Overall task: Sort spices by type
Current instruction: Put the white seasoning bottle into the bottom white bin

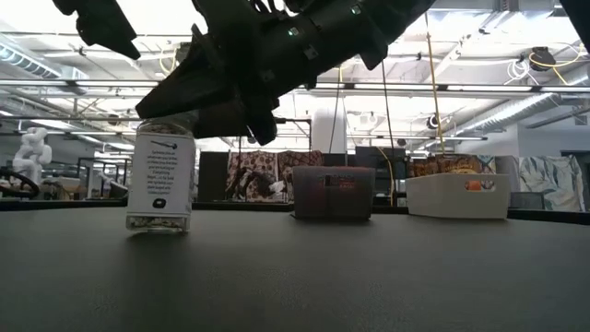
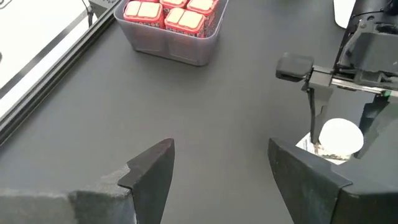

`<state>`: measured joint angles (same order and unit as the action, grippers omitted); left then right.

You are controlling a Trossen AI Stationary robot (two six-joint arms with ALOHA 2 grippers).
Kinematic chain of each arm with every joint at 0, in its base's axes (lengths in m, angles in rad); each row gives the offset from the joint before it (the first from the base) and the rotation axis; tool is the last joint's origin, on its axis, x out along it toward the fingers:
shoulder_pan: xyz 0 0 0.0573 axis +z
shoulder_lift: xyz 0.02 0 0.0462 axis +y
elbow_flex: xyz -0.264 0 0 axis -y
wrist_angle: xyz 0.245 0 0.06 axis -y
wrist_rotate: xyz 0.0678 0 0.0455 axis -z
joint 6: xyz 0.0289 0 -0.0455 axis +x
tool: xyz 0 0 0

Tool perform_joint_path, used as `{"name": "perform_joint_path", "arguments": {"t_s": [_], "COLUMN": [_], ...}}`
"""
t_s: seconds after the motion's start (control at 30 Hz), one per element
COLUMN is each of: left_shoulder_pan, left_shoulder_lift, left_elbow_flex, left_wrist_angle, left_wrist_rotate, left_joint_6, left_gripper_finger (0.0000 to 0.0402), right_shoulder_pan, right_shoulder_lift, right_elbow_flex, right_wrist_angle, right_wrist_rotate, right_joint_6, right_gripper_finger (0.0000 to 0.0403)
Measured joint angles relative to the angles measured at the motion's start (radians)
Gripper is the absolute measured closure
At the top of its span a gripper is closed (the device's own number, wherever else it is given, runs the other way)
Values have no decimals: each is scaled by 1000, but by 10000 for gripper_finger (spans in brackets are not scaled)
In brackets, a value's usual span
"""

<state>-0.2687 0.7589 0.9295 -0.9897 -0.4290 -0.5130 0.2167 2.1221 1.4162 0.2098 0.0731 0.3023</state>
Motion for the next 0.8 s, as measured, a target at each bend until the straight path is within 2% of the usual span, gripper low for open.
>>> {"name": "perform_joint_path", "arguments": {"t_s": [0.2,0.3,0.43,0.6,0.8], "left_shoulder_pan": [0,0,0,0,0], "left_shoulder_lift": [0,0,0,0,0], "left_elbow_flex": [0,0,0,0,0], "left_wrist_angle": [-1,-4,-33,-50,-49], "left_wrist_rotate": [0,0,-1,-7,-17], "left_joint_6": [7,22,22,23,23], "left_gripper_finger": [142,142,142,142,142], "right_shoulder_pan": [1,0,0,10,25], "right_shoulder_lift": [-2,-2,-2,-4,-7], "right_elbow_flex": [83,163,334,568,812], "right_wrist_angle": [-14,-86,-315,-635,-1024], "right_wrist_rotate": [-1,-53,-132,-217,-220], "right_joint_6": [-2,20,79,59,241], "right_gripper_finger": [216,202,198,213,208]}}
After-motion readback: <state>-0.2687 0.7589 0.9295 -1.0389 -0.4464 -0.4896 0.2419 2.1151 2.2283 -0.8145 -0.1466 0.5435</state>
